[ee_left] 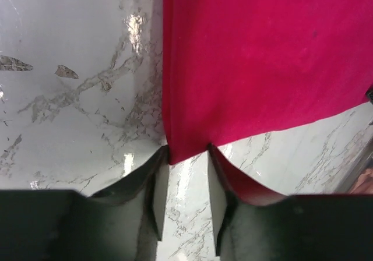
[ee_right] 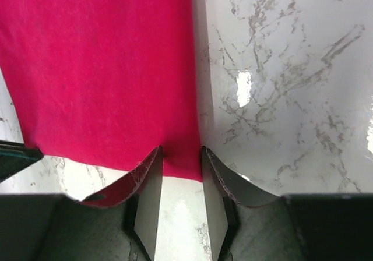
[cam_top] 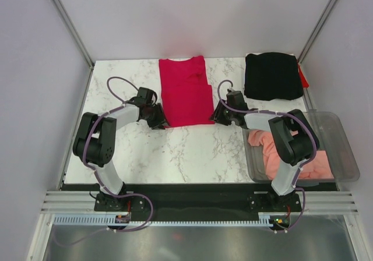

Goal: Fold and stack the t-shirts
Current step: Fold the tshirt, then neatly place the folded tshirt to the corner

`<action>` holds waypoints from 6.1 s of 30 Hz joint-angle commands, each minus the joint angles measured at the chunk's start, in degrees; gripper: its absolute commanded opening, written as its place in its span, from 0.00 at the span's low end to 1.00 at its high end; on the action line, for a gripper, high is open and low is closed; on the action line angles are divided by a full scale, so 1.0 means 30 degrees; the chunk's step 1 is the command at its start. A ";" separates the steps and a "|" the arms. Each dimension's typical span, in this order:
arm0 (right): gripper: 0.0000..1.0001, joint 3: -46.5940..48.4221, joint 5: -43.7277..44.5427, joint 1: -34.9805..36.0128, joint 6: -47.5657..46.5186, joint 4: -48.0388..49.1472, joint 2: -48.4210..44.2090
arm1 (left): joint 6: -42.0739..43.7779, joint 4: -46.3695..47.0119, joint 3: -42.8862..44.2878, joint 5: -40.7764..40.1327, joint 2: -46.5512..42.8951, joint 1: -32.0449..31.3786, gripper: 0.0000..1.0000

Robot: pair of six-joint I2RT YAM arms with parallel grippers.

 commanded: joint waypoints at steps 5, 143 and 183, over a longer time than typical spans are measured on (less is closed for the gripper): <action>0.21 -0.0531 -0.0452 0.0080 0.0104 -0.0184 0.0862 | -0.0606 0.0966 0.0115 -0.0400 0.0359 -0.0141 0.15; 0.98 0.5181 -0.0746 0.1252 0.0427 -0.3730 0.2412 | 0.4316 -1.0284 -0.3927 0.1856 -2.2990 0.4253 0.81; 0.00 1.7045 0.9036 -0.0856 -1.3372 -1.3866 0.1037 | 0.4521 -1.0108 -0.4103 0.2472 -2.2551 0.4898 0.80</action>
